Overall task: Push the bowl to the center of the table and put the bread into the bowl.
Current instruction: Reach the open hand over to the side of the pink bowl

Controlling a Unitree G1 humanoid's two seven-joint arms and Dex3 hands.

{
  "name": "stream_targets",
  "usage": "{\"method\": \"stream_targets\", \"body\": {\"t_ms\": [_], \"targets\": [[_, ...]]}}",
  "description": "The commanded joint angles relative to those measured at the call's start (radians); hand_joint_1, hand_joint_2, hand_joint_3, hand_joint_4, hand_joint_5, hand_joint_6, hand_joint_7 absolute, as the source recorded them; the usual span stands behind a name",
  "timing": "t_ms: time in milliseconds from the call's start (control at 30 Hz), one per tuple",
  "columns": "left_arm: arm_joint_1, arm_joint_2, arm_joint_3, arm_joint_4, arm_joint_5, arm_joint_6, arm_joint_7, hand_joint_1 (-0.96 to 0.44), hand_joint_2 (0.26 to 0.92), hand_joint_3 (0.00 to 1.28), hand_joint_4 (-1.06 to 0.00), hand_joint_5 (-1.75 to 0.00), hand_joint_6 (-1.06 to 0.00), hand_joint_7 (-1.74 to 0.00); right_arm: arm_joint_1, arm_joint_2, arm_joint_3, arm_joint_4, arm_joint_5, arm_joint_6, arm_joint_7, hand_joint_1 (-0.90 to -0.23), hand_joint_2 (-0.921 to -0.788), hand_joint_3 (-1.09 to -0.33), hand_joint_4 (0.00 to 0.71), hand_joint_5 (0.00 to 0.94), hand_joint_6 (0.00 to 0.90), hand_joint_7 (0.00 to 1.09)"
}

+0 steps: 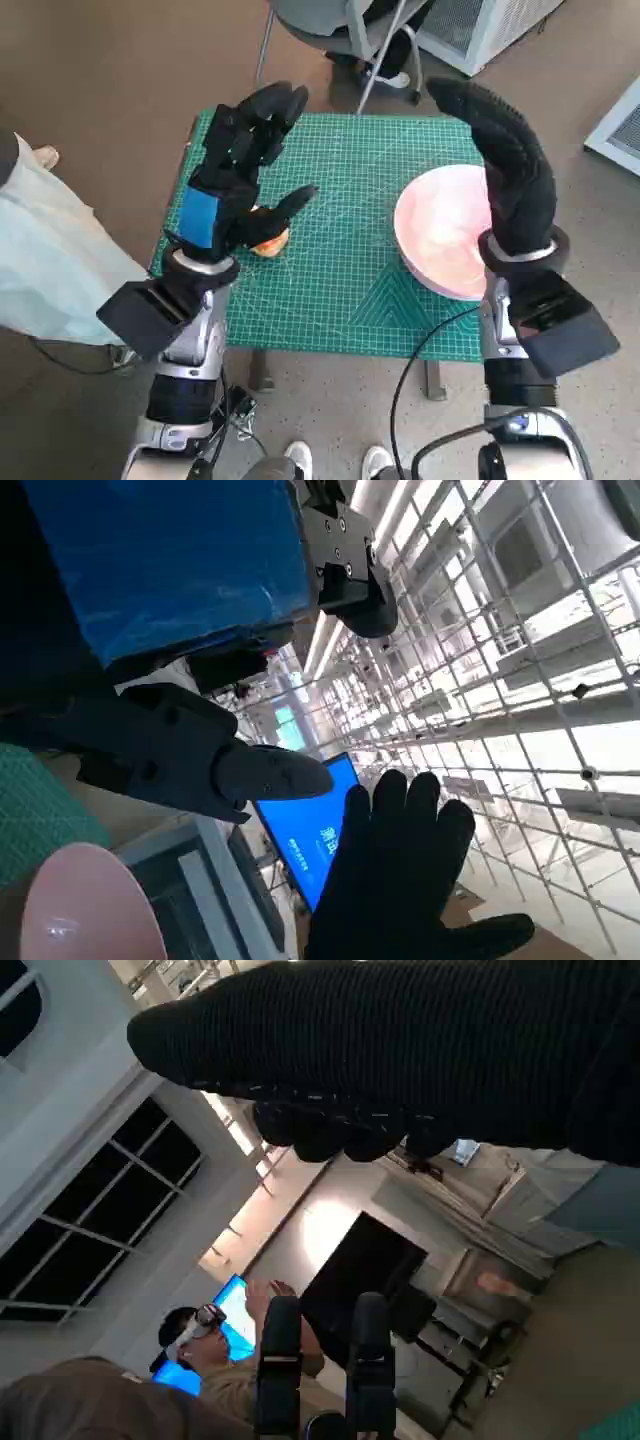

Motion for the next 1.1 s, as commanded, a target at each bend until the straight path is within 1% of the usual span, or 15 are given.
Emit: {"method": "stream_targets", "body": {"t_ms": [33, 367, 567, 733, 800, 867, 1000, 1067, 1100], "targets": [[-0.008, 0.008, 0.001, -0.001, -0.006, 0.004, -0.007, -0.39, 0.921, 0.24, -0.37, -0.03, -0.12, -0.69, 0.019, -0.009, -0.003, 0.025, 0.005, -0.004, 0.005, -0.601, -0.921, -0.8, 0.323, 0.002, 0.001, 0.83], [-0.012, 0.01, 0.004, 0.009, -0.005, -0.005, -0.012, -0.39, 0.921, 0.24, -0.37, -0.03, -0.11, -0.7, 0.018, -0.012, -0.007, 0.04, -0.001, -0.012, 0.001, -0.601, -0.921, -0.801, 0.323, 0.002, 0.003, 0.83], [-0.015, 0.01, 0.005, 0.016, -0.008, -0.009, -0.017, -0.37, 0.921, 0.24, -0.37, -0.02, -0.1, -0.7, 0.017, -0.015, -0.01, 0.054, 0.002, -0.02, 0.003, -0.604, -0.921, -0.8, 0.323, 0.002, 0.004, 0.82], [-0.017, 0.009, 0.006, 0.023, -0.014, -0.009, -0.023, -0.37, 0.921, 0.24, -0.36, -0.02, -0.1, -0.7, 0.013, -0.027, -0.021, 0.076, 0.001, -0.033, 0.002, -0.605, -0.921, -0.798, 0.324, 0.002, 0.006, 0.82], [-0.017, 0.009, 0.007, 0.025, -0.016, -0.01, -0.025, -0.36, 0.921, 0.24, -0.36, -0.02, -0.09, -0.7, 0.012, -0.041, -0.031, 0.091, 0.008, -0.041, 0.005, -0.605, -0.921, -0.796, 0.325, 0.002, 0.008, 0.82], [-0.017, 0.008, 0.007, 0.028, -0.017, -0.013, -0.026, -0.36, 0.921, 0.24, -0.36, -0.02, -0.09, -0.7, 0.01, -0.061, -0.046, 0.114, 0.023, -0.05, 0.014, -0.606, -0.921, -0.796, 0.324, 0.002, 0.009, 0.82], [-0.014, 0.007, 0.008, 0.027, -0.016, -0.016, -0.026, -0.36, 0.921, 0.24, -0.36, -0.02, -0.09, -0.7, 0.003, -0.101, -0.089, 0.184, 0.072, -0.071, 0.034, -0.596, -0.921, -0.801, 0.312, 0.0, 0.006, 0.81], [-0.011, 0.007, 0.009, 0.025, -0.017, -0.016, -0.025, -0.36, 0.921, 0.24, -0.36, -0.02, -0.09, -0.7, 0.007, -0.116, -0.112, 0.206, 0.084, -0.079, 0.027, -0.588, -0.921, -0.808, 0.307, 0.0, 0.003, 0.81], [-0.01, 0.007, 0.01, 0.025, -0.019, -0.016, -0.026, -0.36, 0.921, 0.24, -0.36, -0.02, -0.09, -0.7, 0.011, -0.126, -0.129, 0.222, 0.078, -0.085, 0.007, -0.582, -0.921, -0.813, 0.304, 0.0, 0.002, 0.82]]}}
